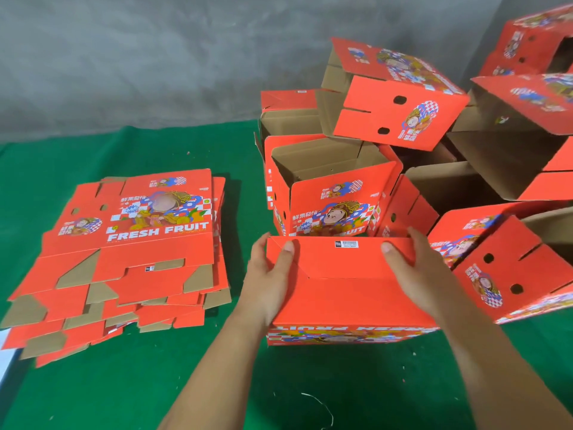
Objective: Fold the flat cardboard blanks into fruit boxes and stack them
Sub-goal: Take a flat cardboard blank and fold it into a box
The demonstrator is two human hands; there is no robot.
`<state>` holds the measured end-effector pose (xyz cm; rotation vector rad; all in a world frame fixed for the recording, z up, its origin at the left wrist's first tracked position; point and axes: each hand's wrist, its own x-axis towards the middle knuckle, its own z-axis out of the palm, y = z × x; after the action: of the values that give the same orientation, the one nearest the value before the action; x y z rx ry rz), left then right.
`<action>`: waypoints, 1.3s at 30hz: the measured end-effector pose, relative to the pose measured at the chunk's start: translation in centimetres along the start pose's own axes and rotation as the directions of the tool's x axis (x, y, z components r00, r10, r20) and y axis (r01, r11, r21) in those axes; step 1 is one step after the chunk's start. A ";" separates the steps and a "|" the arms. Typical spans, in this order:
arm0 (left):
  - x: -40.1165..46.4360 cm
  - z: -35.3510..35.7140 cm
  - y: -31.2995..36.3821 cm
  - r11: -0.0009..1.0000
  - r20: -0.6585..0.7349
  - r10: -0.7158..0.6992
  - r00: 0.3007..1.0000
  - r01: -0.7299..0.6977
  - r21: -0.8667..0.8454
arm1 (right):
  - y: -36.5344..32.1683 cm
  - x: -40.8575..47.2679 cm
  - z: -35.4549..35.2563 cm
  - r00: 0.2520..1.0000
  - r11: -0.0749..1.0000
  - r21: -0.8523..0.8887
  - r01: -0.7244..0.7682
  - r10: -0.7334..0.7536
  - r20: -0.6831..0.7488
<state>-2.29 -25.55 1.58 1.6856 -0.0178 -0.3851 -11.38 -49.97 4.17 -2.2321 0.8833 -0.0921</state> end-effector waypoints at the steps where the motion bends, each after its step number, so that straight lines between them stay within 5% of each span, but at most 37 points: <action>1: 0.0 0.3 0.7 0.995 0.018 -0.076 0.997 0.077 -0.061 | 0.1 0.0 -0.5 0.999 0.996 0.087 0.002 -0.005 0.041; 6: 1.0 -0.5 2.9 0.857 0.165 -0.410 0.897 0.441 -0.267 | -0.2 -0.8 -1.6 1.000 0.981 0.193 0.018 -0.015 -0.015; 13: 0.2 -1.3 0.5 0.701 0.322 -0.285 0.903 0.425 -0.573 | -0.8 -2.1 -1.7 0.886 0.897 0.389 0.210 -0.006 -0.465; 16: -0.4 -1.7 -0.5 0.689 0.430 -0.296 0.853 0.502 -0.523 | -0.3 -3.5 -0.2 0.846 0.812 0.504 0.295 0.024 -0.533; 20: -0.6 -2.0 -2.0 0.804 0.359 -0.255 0.898 0.403 -0.437 | 2.4 -4.3 0.7 0.898 0.690 0.654 0.311 0.010 -0.439; 25: -0.2 -2.7 -2.8 0.946 0.333 -0.165 0.928 0.245 -0.213 | 6.0 -4.1 1.7 0.931 0.840 0.541 0.028 0.175 -0.320; 28: -0.5 -1.5 -3.6 0.981 0.336 -0.132 0.933 0.172 -0.091 | 6.6 -3.8 2.6 0.981 0.902 0.426 -0.074 0.143 -0.133; 33: 0.2 -0.7 -4.8 0.972 0.142 0.095 0.985 -0.123 0.200 | 6.1 -2.8 6.7 0.963 0.689 0.693 -0.212 0.267 0.029; 39: 1.1 -3.0 -4.9 0.997 0.147 0.033 0.989 -0.044 0.068 | 5.4 -2.4 6.8 0.975 0.648 0.733 -0.207 0.198 0.100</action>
<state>-1.48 -22.16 -3.13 1.7209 -0.1738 -0.4831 -14.20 -47.06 -3.92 -1.3500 0.8775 -0.2828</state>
